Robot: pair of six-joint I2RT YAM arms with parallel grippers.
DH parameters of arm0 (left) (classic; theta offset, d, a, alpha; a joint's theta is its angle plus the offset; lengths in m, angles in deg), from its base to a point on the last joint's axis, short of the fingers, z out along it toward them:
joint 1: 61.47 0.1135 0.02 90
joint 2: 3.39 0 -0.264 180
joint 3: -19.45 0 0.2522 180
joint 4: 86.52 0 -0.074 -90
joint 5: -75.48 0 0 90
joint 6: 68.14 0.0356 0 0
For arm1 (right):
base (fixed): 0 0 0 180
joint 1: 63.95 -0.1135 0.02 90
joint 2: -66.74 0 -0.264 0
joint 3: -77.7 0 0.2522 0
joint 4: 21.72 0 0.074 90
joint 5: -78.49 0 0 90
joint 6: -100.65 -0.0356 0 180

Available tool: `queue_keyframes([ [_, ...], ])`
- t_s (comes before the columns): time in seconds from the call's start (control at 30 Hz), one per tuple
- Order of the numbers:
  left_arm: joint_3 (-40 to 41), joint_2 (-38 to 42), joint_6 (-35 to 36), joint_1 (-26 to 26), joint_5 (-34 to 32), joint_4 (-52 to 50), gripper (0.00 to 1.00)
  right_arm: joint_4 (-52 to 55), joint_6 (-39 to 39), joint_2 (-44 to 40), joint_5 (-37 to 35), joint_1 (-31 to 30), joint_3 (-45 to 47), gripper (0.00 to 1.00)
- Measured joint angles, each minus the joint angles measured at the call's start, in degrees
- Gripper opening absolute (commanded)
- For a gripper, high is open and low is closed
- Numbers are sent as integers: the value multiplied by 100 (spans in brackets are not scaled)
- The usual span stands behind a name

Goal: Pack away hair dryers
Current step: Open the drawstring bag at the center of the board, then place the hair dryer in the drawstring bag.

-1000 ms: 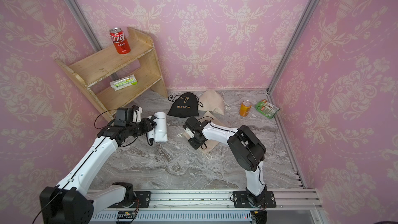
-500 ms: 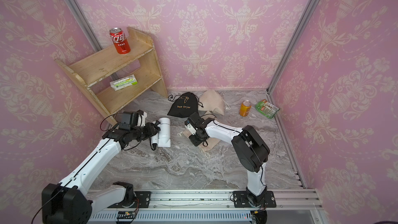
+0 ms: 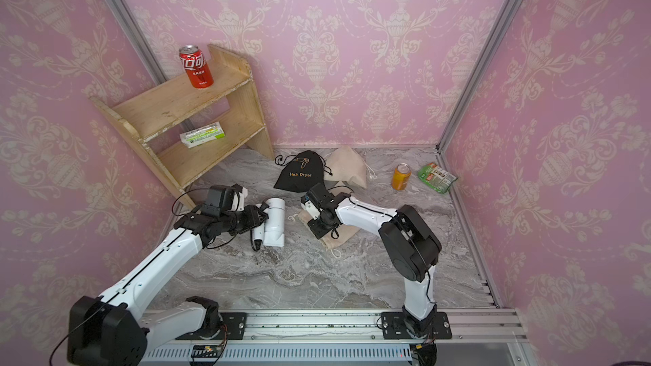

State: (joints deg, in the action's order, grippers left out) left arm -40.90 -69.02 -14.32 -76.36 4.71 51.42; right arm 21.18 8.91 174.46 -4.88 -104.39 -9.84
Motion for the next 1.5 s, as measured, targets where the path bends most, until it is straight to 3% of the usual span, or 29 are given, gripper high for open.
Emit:
queue_keyframes([
  [0.4,815,254,-341,-715,146,424,10,-68,-138,-525,-111,63,7,2],
  [0.67,940,195,-446,-1172,313,905,11,-199,-205,-798,-125,63,111,2],
  [1.1,1003,-704,-509,-1545,835,2090,12,-310,-289,-1316,-24,63,382,3],
  [1.5,931,-1379,-507,-1679,1182,2542,12,-459,-306,-1515,199,63,551,3],
])
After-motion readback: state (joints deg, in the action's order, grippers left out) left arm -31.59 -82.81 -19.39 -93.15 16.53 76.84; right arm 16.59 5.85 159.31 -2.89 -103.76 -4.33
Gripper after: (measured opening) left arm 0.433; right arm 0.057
